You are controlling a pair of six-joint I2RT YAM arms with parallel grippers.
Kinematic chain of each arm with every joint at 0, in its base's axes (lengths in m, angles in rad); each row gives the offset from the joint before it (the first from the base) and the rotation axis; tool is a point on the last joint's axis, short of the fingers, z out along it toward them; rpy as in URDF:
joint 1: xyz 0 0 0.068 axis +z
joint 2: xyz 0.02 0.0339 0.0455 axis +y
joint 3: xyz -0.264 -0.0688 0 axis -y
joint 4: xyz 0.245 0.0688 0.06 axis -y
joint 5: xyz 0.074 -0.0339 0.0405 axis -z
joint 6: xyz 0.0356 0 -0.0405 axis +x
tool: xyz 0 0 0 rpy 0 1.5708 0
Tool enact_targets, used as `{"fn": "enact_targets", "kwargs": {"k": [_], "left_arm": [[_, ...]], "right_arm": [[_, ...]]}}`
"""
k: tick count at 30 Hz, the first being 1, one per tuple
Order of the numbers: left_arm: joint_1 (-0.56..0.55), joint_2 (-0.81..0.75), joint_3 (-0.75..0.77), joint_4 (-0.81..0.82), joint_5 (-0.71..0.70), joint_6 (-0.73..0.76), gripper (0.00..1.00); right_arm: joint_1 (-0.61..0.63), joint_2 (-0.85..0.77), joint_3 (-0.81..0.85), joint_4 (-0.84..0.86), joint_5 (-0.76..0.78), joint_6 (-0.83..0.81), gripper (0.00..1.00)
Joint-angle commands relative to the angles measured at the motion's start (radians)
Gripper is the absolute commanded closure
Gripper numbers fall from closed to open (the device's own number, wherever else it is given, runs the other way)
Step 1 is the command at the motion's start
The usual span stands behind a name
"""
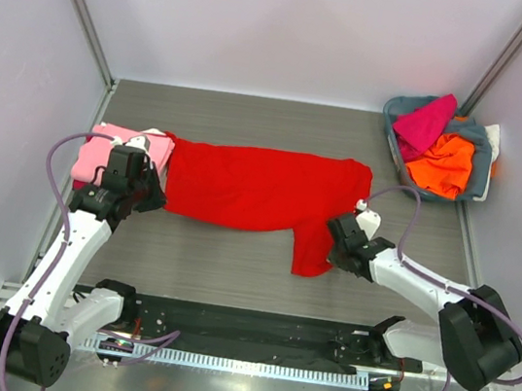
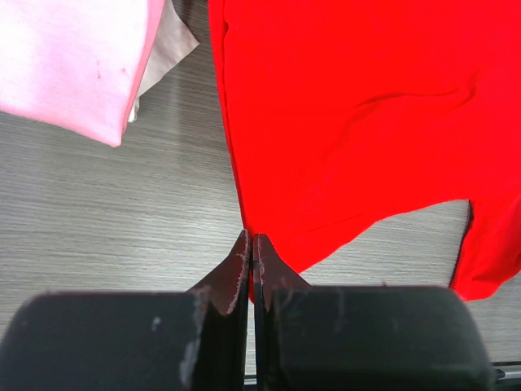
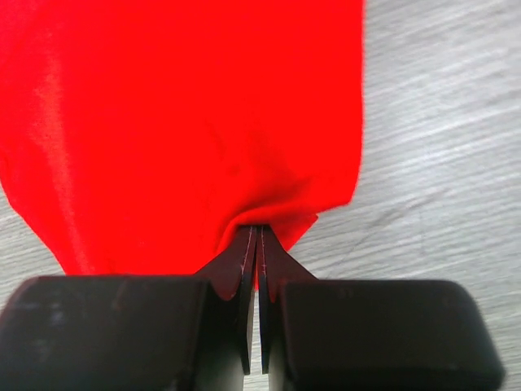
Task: Fold and stack the t-shirts
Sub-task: Flatten the tshirt out
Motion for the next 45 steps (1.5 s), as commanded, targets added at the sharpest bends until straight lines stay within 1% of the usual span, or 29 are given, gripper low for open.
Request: {"fn": "enact_targets", "kwargs": {"k": [1, 3, 5, 7, 9, 10, 12, 13, 16, 18, 19, 22, 24, 26, 29, 31, 38, 45], "left_arm": [[0.004, -0.014, 0.0, -0.004, -0.002, 0.022, 1.0], [0.004, -0.011, 0.0, -0.004, -0.002, 0.025, 1.0], [0.004, -0.006, 0.001, -0.007, -0.029, 0.026, 1.0], [0.006, 0.0, 0.003, -0.013, -0.032, 0.026, 1.0], [0.004, 0.006, 0.006, -0.018, -0.029, 0.028, 1.0], [0.004, 0.009, 0.006, -0.018, -0.028, 0.026, 1.0], [0.004, 0.009, 0.006, -0.021, -0.022, 0.025, 1.0], [0.004, 0.009, 0.006, -0.019, -0.022, 0.026, 1.0], [0.006, 0.003, 0.004, -0.019, -0.023, 0.026, 1.0], [0.004, -0.002, 0.004, -0.019, -0.025, 0.028, 1.0], [0.004, -0.005, 0.004, -0.021, -0.025, 0.028, 1.0], [0.006, -0.009, 0.003, -0.021, -0.025, 0.028, 1.0], [0.006, -0.009, 0.003, -0.021, -0.023, 0.028, 1.0], [0.004, -0.009, 0.003, -0.019, -0.023, 0.029, 1.0], [0.004, -0.008, 0.003, -0.019, -0.023, 0.028, 1.0], [0.004, -0.008, 0.003, -0.021, -0.025, 0.029, 1.0], [0.004, -0.009, 0.003, -0.021, -0.022, 0.029, 1.0], [0.004, -0.019, 0.001, -0.019, -0.022, 0.031, 1.0]], "right_arm": [[-0.009, -0.068, -0.037, -0.06, 0.051, 0.086, 0.92], [-0.01, -0.097, -0.071, -0.071, 0.026, 0.148, 0.91], [-0.003, -0.139, -0.092, -0.109, 0.019, 0.156, 0.94], [-0.002, -0.169, -0.066, -0.237, 0.075, 0.249, 0.94], [-0.002, -0.208, -0.053, -0.287, 0.106, 0.275, 0.94], [-0.002, -0.213, -0.034, -0.346, 0.141, 0.309, 0.93], [-0.002, -0.199, -0.007, -0.413, 0.172, 0.347, 0.93], [-0.004, -0.185, 0.016, -0.434, 0.169, 0.341, 0.92], [-0.002, -0.134, 0.049, -0.467, 0.161, 0.358, 0.92], [-0.002, -0.122, 0.055, -0.465, 0.177, 0.358, 0.89], [-0.002, -0.121, 0.059, -0.465, 0.183, 0.358, 0.85], [-0.002, -0.13, 0.069, -0.456, 0.209, 0.341, 0.56], [-0.004, -0.13, 0.072, -0.438, 0.217, 0.302, 0.52], [-0.002, -0.131, 0.075, -0.396, 0.204, 0.271, 0.51], [-0.002, -0.146, 0.049, -0.295, 0.134, 0.214, 0.52], [-0.002, -0.151, 0.038, -0.269, 0.123, 0.208, 0.52], [-0.002, -0.105, 0.027, -0.252, 0.103, 0.215, 0.52], [-0.002, -0.081, -0.005, -0.231, 0.111, 0.243, 0.54]]}}
